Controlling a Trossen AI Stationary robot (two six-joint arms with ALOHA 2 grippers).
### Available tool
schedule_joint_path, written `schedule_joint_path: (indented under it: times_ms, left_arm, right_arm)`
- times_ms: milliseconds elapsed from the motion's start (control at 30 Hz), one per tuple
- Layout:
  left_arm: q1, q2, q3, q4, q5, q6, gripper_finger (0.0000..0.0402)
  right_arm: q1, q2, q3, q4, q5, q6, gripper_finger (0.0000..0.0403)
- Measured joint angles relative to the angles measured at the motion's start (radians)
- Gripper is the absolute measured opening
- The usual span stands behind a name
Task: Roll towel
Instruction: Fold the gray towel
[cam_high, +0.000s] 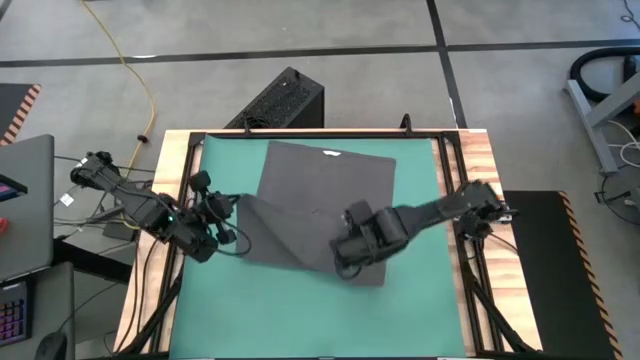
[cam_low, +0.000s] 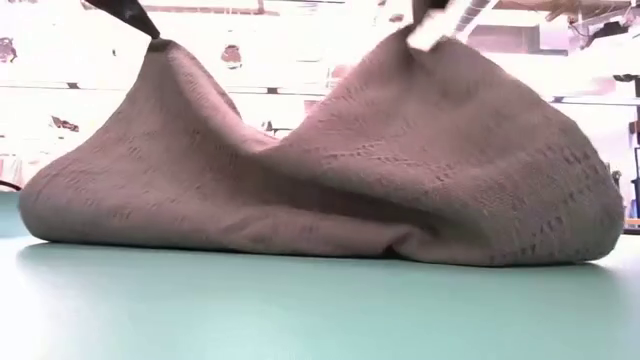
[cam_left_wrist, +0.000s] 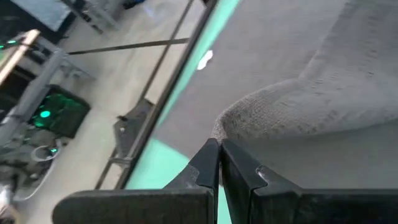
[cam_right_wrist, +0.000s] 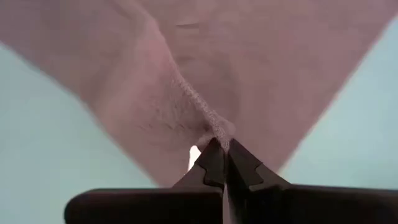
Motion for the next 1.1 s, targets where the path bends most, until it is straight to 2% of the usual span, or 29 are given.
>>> schedule_joint_path:
  times_ms: [100, 200, 400, 567, 767, 1000, 1100]
  left_arm:
    - [0.068, -0.002, 0.000, 0.030, -0.009, 0.065, 0.0000]
    - [0.128, -0.002, -0.015, 0.113, 0.027, 0.159, 0.0000]
    - [0.281, -0.001, -0.123, 0.321, 0.116, 0.390, 0.0000]
    - [0.463, -0.002, -0.148, 0.448, 0.234, 0.513, 0.0000]
    - [0.673, 0.008, -0.146, 0.611, 0.384, 0.673, 0.0000]
    - [0.855, 0.047, -0.146, 0.610, 0.555, 0.713, 0.0000]
    - [0.898, 0.079, -0.146, 0.610, 0.578, 0.738, 0.0000]
  right_arm:
    - [-0.042, -0.077, -0.134, -0.001, -0.006, -0.028, 0.0013]
    - [-0.081, -0.169, -0.255, -0.005, 0.022, -0.029, 0.0013]
    - [-0.182, -0.284, -0.380, -0.002, 0.057, -0.121, 0.0013]
    - [-0.289, -0.303, -0.425, -0.002, 0.061, -0.241, 0.0013]
    - [-0.409, -0.263, -0.435, 0.010, 0.082, -0.433, 0.0013]
    - [-0.522, -0.247, -0.435, 0.047, 0.094, -0.585, 0.0013]
    - [-0.554, -0.247, -0.435, 0.061, 0.092, -0.634, 0.0013]
